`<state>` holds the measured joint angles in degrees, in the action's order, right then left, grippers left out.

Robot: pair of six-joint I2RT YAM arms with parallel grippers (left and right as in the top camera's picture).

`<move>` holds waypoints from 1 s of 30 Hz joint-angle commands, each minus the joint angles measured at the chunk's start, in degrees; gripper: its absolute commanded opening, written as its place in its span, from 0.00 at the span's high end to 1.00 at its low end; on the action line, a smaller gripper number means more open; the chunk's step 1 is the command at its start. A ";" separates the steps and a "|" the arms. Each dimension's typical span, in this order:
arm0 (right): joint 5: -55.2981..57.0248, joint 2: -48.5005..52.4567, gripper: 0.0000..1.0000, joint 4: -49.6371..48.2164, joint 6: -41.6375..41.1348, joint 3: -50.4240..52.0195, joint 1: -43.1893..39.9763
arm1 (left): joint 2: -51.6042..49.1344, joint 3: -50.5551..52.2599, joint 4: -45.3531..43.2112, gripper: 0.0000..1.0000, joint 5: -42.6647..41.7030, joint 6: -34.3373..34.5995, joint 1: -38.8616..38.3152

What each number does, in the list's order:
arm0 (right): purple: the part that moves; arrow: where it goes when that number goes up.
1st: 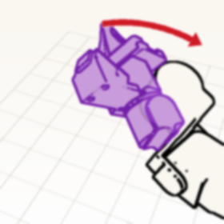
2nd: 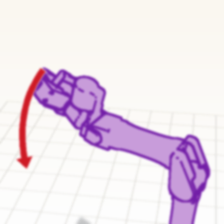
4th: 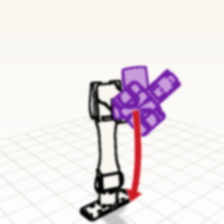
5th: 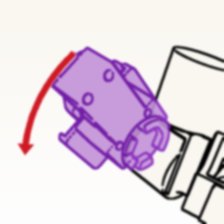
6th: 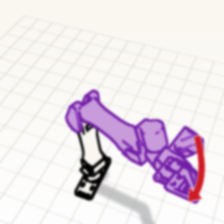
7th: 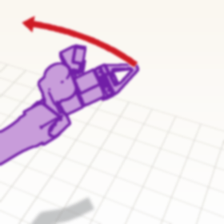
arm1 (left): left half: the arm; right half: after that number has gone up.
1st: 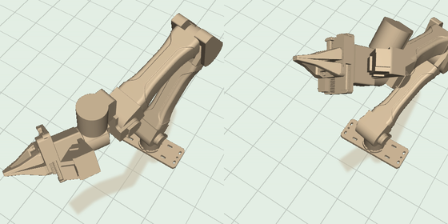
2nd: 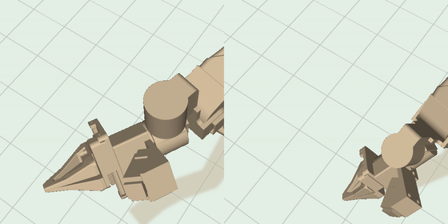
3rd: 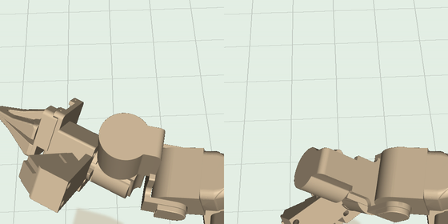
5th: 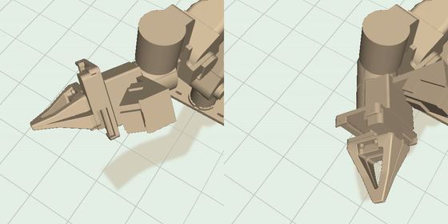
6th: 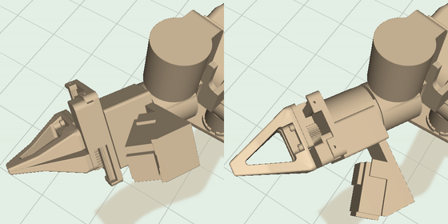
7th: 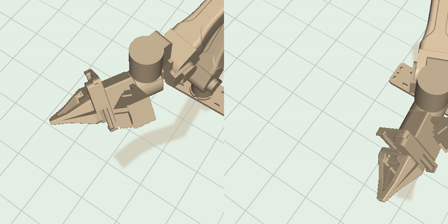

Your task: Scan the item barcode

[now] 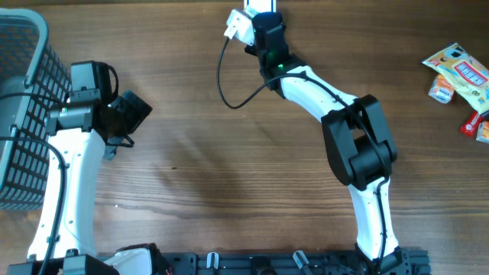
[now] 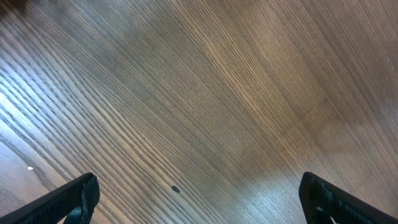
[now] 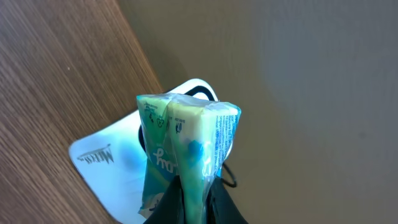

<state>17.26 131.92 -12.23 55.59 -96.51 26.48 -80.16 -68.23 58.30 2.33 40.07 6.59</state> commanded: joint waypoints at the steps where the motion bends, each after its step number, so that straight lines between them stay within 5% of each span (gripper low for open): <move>1: 1.81 1.11 0.96 -0.83 4.17 -0.20 -0.31 | -0.28 -0.79 0.02 0.00 1.20 -0.90 0.13; 16: 16.72 0.96 0.96 -9.35 2.91 -0.20 -1.42 | -0.28 -0.79 0.07 0.00 1.22 -0.90 0.13; 26: 32.74 -1.27 0.96 -11.30 1.33 -0.20 -11.72 | -0.28 -0.79 0.46 0.00 1.20 -0.87 0.13; 30: 42.91 -1.31 0.96 -9.31 -5.97 -0.20 -18.43 | -0.28 -0.79 0.48 0.00 1.20 -0.87 0.13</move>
<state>47.57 132.00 -23.00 56.84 -96.51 13.32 -80.16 -68.23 58.72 2.35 40.10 6.59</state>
